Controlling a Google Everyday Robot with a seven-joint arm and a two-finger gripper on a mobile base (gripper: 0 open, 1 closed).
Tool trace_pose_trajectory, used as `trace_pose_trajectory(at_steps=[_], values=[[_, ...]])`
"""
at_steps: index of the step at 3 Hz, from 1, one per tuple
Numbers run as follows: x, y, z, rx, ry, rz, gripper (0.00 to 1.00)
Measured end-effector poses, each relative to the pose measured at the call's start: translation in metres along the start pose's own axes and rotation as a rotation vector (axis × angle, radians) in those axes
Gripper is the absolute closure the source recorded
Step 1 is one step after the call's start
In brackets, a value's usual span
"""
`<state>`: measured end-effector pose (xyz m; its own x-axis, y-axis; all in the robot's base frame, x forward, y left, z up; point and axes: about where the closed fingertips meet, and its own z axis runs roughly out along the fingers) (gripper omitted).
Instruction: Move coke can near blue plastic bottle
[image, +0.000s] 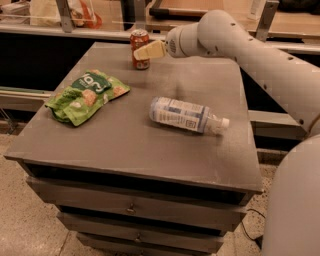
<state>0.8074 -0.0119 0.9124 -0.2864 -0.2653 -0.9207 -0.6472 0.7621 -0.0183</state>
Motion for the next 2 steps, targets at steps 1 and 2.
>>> trace_pose_trajectory(at_steps=[1,2], values=[[-0.002,0.007,0.03,-0.003,-0.006,0.0,0.0],[-0.003,0.011,0.049,-0.007,-0.002,-0.003,0.0]])
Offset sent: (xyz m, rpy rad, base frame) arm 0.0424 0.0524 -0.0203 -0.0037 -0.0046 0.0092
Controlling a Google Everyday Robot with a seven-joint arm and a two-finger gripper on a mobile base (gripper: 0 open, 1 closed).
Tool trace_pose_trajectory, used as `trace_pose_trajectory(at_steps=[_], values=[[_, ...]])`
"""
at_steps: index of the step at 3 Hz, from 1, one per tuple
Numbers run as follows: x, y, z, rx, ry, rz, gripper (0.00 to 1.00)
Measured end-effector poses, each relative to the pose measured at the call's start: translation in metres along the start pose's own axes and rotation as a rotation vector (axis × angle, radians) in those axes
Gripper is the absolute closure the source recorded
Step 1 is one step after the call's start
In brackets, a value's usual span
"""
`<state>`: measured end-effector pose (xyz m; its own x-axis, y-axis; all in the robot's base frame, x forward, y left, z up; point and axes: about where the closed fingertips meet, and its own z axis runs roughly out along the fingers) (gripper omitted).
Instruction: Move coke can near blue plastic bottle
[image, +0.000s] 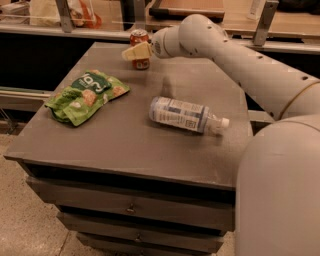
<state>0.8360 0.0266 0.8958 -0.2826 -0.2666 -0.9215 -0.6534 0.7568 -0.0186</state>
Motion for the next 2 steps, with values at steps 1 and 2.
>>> trace_pose_trajectory(at_steps=[1,2], values=[[-0.001,-0.007,0.017,0.017,0.006,-0.008,0.0],[-0.004,-0.01,0.03,0.023,0.005,-0.013,0.0]])
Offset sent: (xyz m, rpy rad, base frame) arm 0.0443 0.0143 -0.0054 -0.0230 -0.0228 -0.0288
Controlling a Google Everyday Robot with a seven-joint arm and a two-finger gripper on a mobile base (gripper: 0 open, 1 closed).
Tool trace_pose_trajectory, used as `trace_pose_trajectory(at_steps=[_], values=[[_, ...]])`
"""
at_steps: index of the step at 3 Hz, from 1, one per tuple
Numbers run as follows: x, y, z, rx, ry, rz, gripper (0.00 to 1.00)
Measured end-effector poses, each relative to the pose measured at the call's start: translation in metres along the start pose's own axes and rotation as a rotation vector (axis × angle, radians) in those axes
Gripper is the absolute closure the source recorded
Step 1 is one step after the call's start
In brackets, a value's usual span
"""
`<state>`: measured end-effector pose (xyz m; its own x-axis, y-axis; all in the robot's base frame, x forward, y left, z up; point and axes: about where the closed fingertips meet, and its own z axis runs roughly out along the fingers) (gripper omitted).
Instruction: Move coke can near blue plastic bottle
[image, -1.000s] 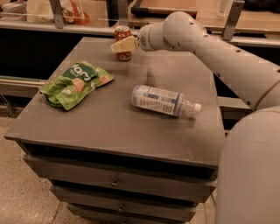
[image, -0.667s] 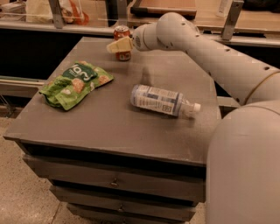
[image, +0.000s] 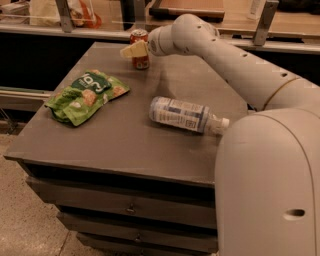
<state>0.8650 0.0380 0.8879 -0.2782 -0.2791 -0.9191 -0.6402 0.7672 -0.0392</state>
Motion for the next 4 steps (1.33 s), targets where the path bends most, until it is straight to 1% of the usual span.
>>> trace_pose_trajectory(at_steps=[1,2,3,4], values=[[-0.004,-0.002,0.006,0.0,-0.009,-0.01,0.18],[-0.003,-0.008,0.002,0.002,-0.007,-0.019,0.42],[-0.001,-0.018,-0.016,0.002,0.012,-0.022,0.65],[0.001,-0.037,-0.048,0.018,0.035,-0.017,0.88]])
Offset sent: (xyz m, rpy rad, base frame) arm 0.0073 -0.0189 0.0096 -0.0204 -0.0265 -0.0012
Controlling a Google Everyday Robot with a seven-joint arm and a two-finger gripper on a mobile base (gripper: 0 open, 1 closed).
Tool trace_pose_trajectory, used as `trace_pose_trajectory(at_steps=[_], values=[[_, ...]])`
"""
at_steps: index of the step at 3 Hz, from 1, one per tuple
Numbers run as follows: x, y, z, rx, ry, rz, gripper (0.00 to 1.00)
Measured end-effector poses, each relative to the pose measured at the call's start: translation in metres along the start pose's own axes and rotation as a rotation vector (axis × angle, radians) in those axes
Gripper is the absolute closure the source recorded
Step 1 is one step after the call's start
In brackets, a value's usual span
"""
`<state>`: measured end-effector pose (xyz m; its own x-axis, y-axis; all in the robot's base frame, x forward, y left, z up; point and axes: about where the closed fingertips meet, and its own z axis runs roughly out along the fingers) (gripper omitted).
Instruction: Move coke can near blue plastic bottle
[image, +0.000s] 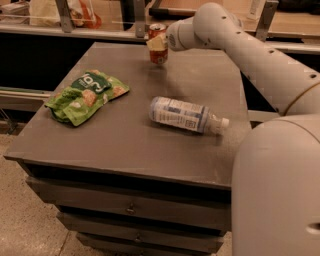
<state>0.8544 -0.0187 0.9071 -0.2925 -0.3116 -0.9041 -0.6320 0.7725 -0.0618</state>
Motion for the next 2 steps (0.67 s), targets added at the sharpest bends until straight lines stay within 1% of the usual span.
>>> trace_pose_trajectory(at_steps=[1,2], values=[[-0.001,-0.019,-0.035,0.019,0.013,0.005,1.0],[0.003,-0.046,-0.086,0.052,0.064,0.012,1.0]])
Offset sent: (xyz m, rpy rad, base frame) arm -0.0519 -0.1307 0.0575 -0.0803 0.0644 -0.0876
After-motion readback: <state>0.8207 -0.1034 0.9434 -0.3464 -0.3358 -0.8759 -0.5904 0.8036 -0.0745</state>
